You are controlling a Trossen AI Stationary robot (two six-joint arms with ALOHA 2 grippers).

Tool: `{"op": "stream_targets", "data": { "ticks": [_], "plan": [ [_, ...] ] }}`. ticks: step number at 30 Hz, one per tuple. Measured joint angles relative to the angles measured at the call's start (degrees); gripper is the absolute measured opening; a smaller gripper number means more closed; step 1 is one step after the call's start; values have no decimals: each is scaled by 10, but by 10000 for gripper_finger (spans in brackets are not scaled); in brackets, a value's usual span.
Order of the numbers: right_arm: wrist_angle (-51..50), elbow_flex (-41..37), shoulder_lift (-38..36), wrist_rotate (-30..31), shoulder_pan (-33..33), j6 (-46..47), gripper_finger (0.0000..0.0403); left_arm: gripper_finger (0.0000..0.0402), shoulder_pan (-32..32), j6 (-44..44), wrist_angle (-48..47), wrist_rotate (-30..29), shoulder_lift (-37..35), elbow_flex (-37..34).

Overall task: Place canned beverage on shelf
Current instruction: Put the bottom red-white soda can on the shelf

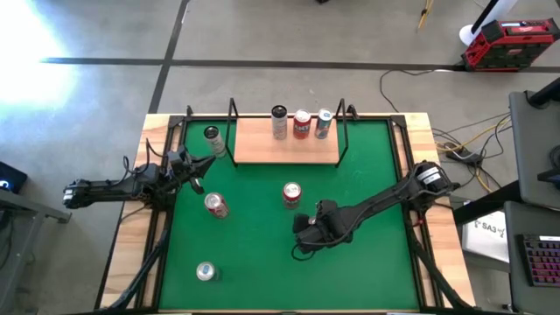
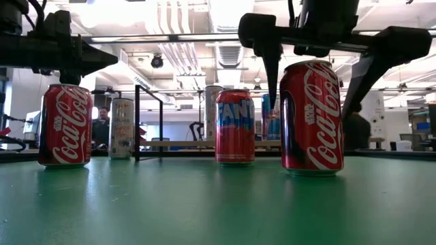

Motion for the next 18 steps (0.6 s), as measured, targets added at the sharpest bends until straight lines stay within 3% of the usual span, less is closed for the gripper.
{"op": "stream_targets", "data": {
  "ticks": [7, 15, 18],
  "plan": [
    [-2, 0, 1, 2, -1, -1, 308, 0, 0, 0, 0, 0, 0, 0],
    [-3, 1, -6, 2, -2, -32, 306, 0, 0, 0, 0, 0, 0, 0],
    [-64, 31, -12, 2, -8, -47, 306, 0, 0, 0, 0, 0, 0, 0]
  ]
}}
